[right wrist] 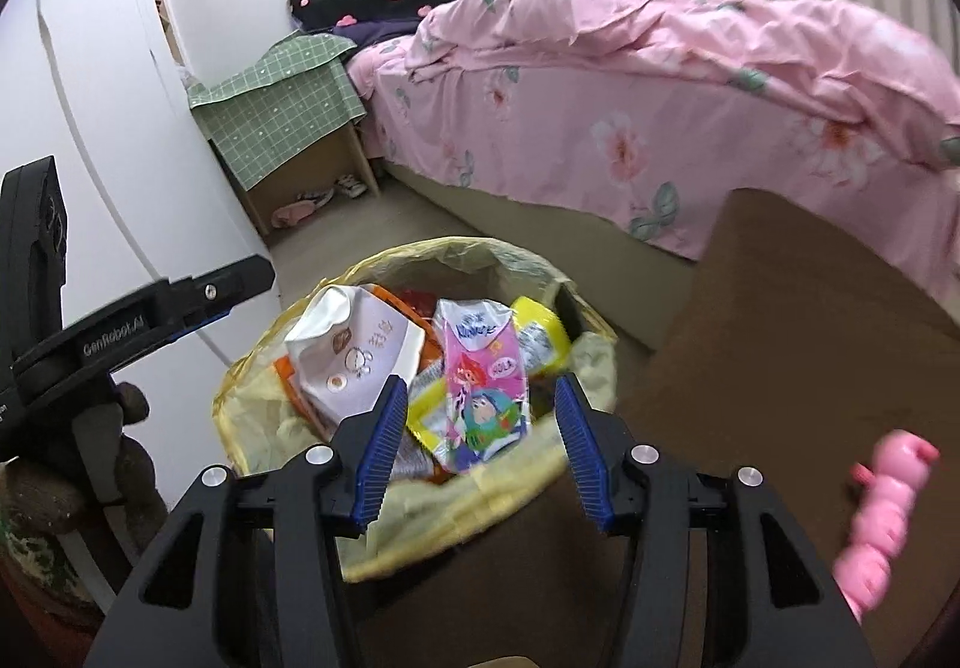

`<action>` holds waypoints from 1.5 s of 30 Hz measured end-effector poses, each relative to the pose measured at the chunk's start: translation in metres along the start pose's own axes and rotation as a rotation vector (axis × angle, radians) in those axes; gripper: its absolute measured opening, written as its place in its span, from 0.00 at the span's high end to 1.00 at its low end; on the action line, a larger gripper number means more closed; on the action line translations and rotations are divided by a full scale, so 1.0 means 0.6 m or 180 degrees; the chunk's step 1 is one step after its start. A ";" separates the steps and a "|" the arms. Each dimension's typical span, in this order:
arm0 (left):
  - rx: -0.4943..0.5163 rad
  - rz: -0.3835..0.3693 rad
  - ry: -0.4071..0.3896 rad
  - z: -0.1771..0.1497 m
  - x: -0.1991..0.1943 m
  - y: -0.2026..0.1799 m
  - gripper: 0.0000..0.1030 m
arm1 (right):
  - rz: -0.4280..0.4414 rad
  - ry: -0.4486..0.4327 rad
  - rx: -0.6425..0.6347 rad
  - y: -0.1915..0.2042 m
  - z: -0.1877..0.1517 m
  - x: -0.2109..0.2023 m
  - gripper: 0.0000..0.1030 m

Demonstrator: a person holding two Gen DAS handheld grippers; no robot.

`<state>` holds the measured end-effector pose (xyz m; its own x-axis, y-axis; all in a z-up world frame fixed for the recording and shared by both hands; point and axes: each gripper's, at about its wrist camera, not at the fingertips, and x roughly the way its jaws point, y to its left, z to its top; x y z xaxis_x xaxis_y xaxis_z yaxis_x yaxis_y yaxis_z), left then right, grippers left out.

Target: Collect trash

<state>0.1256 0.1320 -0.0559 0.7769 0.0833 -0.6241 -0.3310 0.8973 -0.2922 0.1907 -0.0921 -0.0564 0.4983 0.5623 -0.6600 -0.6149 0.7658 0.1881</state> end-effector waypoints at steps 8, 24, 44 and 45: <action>0.0772 0.0012 -0.0210 -0.078 -0.124 -0.092 0.19 | -0.0376 -0.0292 0.0092 0.014 -0.076 -0.175 0.53; 0.1171 0.0178 -0.0410 -0.157 -0.266 -0.150 0.19 | -0.0738 -0.0638 0.0229 0.053 -0.186 -0.325 0.53; 0.1110 0.0185 -0.0376 -0.157 -0.259 -0.146 0.19 | -0.0760 -0.0589 0.0203 0.056 -0.188 -0.309 0.53; 0.1116 0.0186 -0.0368 -0.156 -0.258 -0.146 0.19 | -0.0762 -0.0583 0.0212 0.054 -0.189 -0.307 0.53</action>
<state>-0.0160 -0.0002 -0.0016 0.8242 0.1692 -0.5405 -0.1886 0.9819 0.0198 0.0096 -0.2062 -0.0112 0.7298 0.4056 -0.5504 -0.4284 0.8987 0.0943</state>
